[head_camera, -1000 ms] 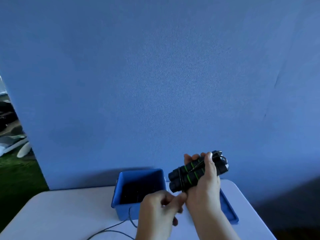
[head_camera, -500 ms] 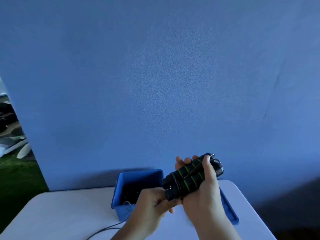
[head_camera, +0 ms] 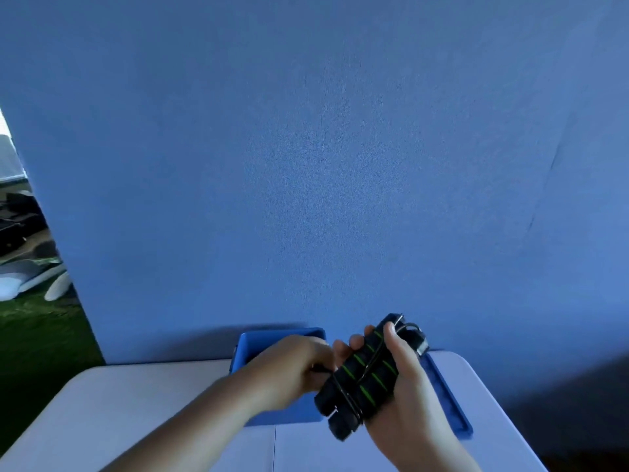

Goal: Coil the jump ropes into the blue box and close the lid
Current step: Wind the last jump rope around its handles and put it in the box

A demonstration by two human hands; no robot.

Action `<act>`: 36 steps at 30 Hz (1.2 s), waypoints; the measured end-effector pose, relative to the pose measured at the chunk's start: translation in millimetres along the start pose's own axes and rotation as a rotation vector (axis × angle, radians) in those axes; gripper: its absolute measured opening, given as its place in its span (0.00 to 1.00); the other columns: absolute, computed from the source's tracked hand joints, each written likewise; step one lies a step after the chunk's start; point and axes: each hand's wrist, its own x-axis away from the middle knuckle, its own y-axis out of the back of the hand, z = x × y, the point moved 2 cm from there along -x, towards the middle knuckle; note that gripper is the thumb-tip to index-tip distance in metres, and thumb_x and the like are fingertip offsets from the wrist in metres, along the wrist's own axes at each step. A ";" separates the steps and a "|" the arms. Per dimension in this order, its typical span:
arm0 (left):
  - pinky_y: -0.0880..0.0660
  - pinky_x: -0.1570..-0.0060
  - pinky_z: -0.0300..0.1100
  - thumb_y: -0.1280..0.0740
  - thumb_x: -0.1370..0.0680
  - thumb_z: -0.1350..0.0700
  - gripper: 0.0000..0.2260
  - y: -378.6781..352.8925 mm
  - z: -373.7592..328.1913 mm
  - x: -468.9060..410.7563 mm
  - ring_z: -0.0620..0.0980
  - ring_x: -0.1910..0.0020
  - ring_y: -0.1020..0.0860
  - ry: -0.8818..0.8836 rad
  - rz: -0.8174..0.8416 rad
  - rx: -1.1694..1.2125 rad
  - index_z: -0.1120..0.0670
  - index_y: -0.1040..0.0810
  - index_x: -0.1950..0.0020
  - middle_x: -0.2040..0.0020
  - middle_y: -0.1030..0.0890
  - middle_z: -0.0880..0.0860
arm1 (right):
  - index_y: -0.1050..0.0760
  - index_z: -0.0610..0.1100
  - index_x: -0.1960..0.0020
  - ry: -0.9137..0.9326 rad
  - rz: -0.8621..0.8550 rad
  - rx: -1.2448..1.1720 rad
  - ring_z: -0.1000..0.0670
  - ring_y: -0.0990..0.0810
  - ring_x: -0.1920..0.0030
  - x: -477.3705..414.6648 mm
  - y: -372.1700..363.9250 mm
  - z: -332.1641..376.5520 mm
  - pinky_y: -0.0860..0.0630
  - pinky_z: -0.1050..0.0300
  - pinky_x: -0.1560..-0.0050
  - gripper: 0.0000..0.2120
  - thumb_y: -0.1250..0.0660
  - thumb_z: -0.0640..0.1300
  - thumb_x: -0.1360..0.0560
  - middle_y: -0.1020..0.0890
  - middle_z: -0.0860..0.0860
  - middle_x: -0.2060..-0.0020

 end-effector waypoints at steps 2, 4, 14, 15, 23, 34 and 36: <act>0.37 0.62 0.33 0.30 0.22 0.59 0.27 10.6 -6.0 1.0 0.36 0.67 0.33 -0.036 0.021 -0.080 0.26 0.27 0.68 0.69 0.26 0.35 | 0.23 0.41 0.51 0.003 0.020 0.039 0.37 0.17 0.49 0.0 3.2 0.0 0.27 0.39 0.35 0.13 0.31 0.51 0.27 0.19 0.42 0.59; 0.39 0.64 0.31 0.30 0.21 0.55 0.23 16.6 -12.0 0.4 0.35 0.68 0.34 -0.020 0.042 -0.112 0.29 0.26 0.69 0.69 0.29 0.40 | 0.23 0.41 0.51 -0.006 0.030 0.119 0.36 0.17 0.49 -0.3 5.0 0.0 0.24 0.39 0.40 0.12 0.31 0.49 0.26 0.20 0.42 0.58; 0.37 0.72 0.30 0.36 0.18 0.51 0.12 42.7 -66.5 7.8 0.39 0.72 0.31 0.025 0.221 -0.449 0.48 0.29 0.62 0.69 0.28 0.46 | 0.19 0.37 0.57 0.075 0.029 0.503 0.38 0.18 0.61 -1.2 14.6 1.4 0.27 0.37 0.53 0.12 0.28 0.48 0.27 0.19 0.35 0.59; 0.31 0.70 0.36 0.36 0.19 0.50 0.13 44.4 -67.8 8.0 0.43 0.70 0.27 0.052 0.216 -0.461 0.52 0.28 0.63 0.68 0.24 0.48 | 0.19 0.37 0.56 0.081 0.023 0.525 0.38 0.19 0.61 -1.7 14.7 1.4 0.27 0.36 0.55 0.13 0.27 0.49 0.27 0.19 0.35 0.59; 0.37 0.71 0.44 0.39 0.23 0.57 0.09 44.1 -79.5 18.2 0.55 0.68 0.30 0.196 0.016 -0.392 0.59 0.22 0.60 0.60 0.19 0.59 | 0.25 0.32 0.53 0.121 -0.001 0.473 0.33 0.25 0.65 -10.1 22.2 -0.4 0.28 0.36 0.63 0.19 0.30 0.50 0.22 0.25 0.36 0.60; 0.25 0.66 0.45 0.38 0.22 0.55 0.10 25.1 -91.3 37.0 0.50 0.73 0.25 0.221 -0.388 -0.047 0.56 0.20 0.59 0.69 0.20 0.55 | 0.20 0.40 0.51 0.384 -0.200 0.328 0.42 0.23 0.54 -24.9 4.5 -0.4 0.27 0.42 0.50 0.17 0.29 0.54 0.27 0.20 0.45 0.58; 0.28 0.72 0.39 0.36 0.21 0.54 0.08 18.5 -91.9 41.0 0.45 0.78 0.26 0.229 -0.448 0.115 0.53 0.18 0.56 0.70 0.18 0.54 | 0.20 0.39 0.50 0.383 -0.197 0.309 0.41 0.23 0.55 -25.6 0.6 2.0 0.27 0.42 0.52 0.18 0.31 0.54 0.26 0.21 0.44 0.58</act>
